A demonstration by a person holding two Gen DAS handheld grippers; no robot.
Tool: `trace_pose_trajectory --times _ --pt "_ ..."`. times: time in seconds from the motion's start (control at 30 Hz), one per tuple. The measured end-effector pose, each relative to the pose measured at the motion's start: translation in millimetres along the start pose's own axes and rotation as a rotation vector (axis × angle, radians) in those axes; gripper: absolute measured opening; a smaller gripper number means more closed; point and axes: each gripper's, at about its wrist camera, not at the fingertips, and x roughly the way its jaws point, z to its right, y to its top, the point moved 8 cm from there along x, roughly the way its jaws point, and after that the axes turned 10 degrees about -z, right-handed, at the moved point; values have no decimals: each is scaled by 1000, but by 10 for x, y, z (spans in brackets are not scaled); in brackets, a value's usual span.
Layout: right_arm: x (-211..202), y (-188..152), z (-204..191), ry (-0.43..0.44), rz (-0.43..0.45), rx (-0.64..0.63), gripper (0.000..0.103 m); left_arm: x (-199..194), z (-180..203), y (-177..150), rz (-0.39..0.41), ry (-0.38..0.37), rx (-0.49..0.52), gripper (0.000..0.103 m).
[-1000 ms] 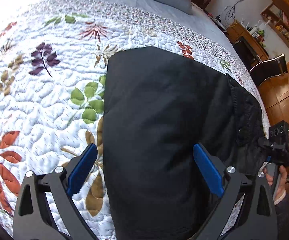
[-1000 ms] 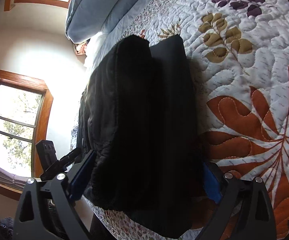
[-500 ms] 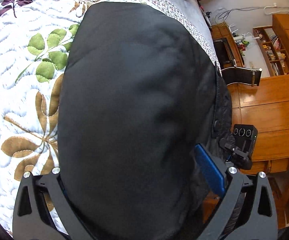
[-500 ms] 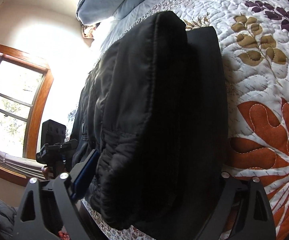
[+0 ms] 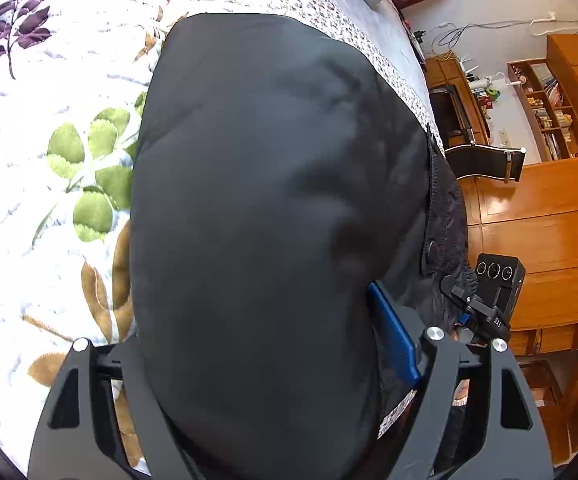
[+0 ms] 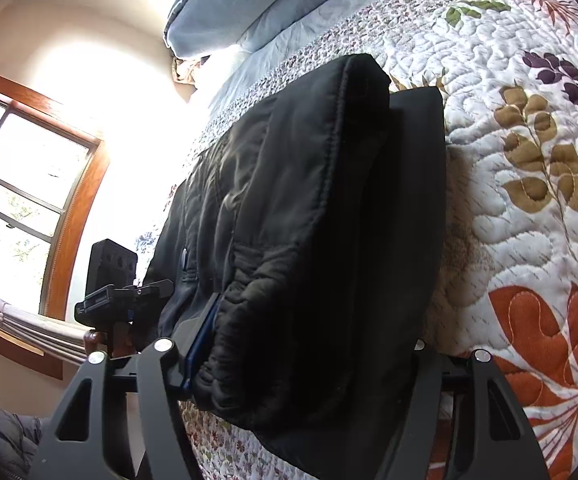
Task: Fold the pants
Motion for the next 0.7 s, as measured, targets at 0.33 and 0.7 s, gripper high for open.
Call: trace_pose_trajectory --times 0.33,0.7 --pt "4 55 103 8 -3 5 66 -148 -136 215 18 14 -1 78" --pt "-57 -147 220 29 2 23 66 -215 -172 247 48 19 3 82"
